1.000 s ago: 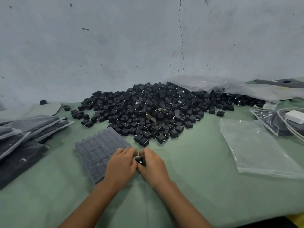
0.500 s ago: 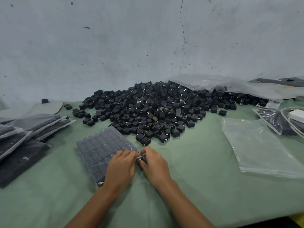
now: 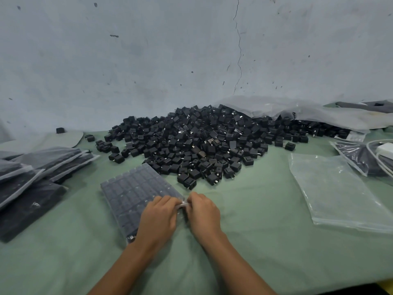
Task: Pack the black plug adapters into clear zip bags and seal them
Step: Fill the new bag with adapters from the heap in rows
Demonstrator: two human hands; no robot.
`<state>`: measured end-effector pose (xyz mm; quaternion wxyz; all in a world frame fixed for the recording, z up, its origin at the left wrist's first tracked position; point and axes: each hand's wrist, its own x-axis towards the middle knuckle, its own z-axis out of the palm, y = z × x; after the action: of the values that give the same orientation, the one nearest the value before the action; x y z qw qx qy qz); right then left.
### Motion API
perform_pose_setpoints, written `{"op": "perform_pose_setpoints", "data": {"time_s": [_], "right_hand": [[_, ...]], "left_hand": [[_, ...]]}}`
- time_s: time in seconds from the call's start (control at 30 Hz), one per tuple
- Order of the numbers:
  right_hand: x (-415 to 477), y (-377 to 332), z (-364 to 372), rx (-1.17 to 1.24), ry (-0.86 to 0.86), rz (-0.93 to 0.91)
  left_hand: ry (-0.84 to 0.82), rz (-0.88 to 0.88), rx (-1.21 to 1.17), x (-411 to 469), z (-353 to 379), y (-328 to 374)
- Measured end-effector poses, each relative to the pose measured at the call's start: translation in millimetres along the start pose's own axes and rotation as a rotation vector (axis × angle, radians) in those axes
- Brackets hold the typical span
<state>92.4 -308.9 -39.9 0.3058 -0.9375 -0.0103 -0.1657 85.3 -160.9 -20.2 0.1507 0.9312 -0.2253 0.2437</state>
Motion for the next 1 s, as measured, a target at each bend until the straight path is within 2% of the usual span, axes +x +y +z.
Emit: {"op": "perform_pose_setpoints", "data": {"time_s": [0.2,0.57,0.73,1.0], "right_hand": [[-2.3,0.3,0.3,-0.024,-0.01,-0.05],[-0.8,-0.2,-1.4,-0.014,0.022,-0.012],[-1.7,0.5,0.6,-0.026,0.001,-0.027],[-2.8,-4.8,-4.0,-0.087,-0.04,-0.023]], "left_hand": [[0.008,-0.04,-0.043,-1.8,0.6,0.0],[0.012,0.028,-0.046,-21.2,-0.6,-6.8],[0.105,-0.096,-0.012,-60.5,-12.3,-37.1],[0.135,-0.086,-0.046,-70.5,-16.9,-43.6]]}}
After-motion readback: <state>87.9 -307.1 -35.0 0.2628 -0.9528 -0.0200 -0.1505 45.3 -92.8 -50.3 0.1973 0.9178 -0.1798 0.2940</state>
